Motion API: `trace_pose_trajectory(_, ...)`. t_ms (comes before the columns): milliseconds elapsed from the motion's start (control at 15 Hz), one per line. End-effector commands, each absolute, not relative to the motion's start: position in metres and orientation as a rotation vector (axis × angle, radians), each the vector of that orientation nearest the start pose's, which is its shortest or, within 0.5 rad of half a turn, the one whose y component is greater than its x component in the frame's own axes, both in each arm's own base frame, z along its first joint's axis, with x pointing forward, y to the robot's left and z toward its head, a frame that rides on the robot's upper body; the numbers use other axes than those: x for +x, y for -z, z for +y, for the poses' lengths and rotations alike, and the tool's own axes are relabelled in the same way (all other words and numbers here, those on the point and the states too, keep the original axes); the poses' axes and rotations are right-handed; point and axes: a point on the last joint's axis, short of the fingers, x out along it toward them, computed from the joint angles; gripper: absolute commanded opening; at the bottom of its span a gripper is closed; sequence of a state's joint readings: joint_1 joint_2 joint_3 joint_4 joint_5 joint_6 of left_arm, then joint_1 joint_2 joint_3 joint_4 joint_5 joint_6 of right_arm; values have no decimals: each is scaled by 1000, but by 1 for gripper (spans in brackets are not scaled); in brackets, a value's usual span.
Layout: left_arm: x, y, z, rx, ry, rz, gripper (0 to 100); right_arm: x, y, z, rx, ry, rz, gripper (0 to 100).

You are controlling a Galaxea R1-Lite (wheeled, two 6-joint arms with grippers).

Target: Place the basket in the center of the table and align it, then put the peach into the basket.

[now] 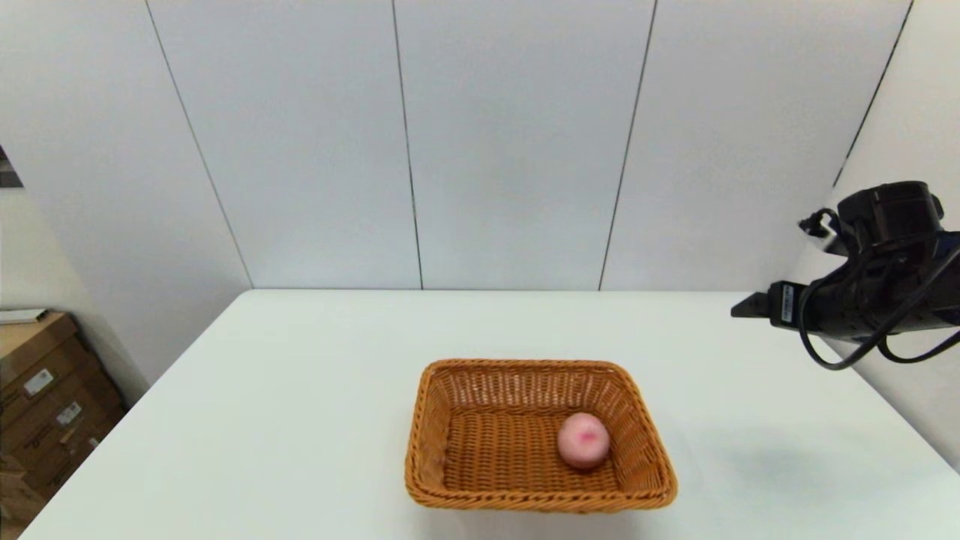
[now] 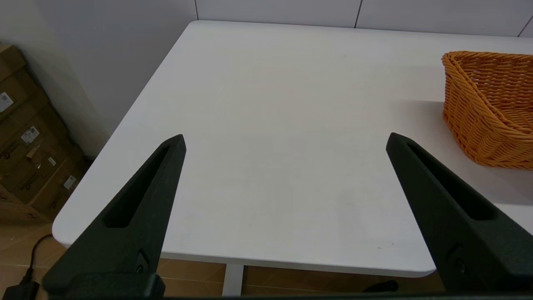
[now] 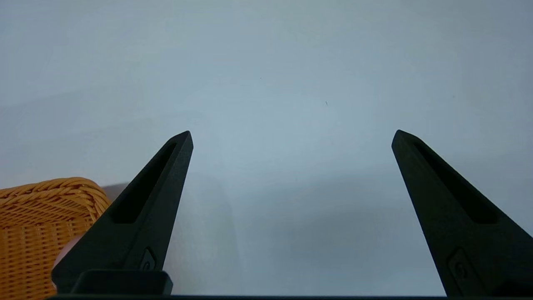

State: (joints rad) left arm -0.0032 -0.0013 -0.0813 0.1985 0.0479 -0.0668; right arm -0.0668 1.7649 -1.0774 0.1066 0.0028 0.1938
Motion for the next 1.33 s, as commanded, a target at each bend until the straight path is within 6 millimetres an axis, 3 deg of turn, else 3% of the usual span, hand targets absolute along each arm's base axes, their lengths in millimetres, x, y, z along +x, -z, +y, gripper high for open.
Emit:
trace_pose_trajectory(67,-30,-77,1,-64,-50,115,100,285,-190,-9,202,94,730,100)
trace_pose_trajectory(200,-30,-77,1,-64,-48,115,100,257,-204,1,191,58,694,100)
trace_pose_trajectory(333,-30,-78,1,-64,-48,113,100,215,-220,6,187,18,625,100)
trace_pose_trajectory(467,-30,-77,1,-64,-50,115,100,154,-237,7,190,-32,493,100)
trace_pose_trajectory(600,-30,-77,1,-64,-50,115,100,102,-230,6,184,-43,405,100)
trace_pose_trajectory(800,-30,-77,1,-64,-50,115,100,32,-196,1,105,-11,269,100)
trace_pose_trajectory(1133,-30,-77,1,-64,-48,115,100,-12,-149,1,92,19,191,100)
trace_pose_trajectory(1333,-30,-77,1,-64,-48,113,100,-21,-122,0,75,17,162,100)
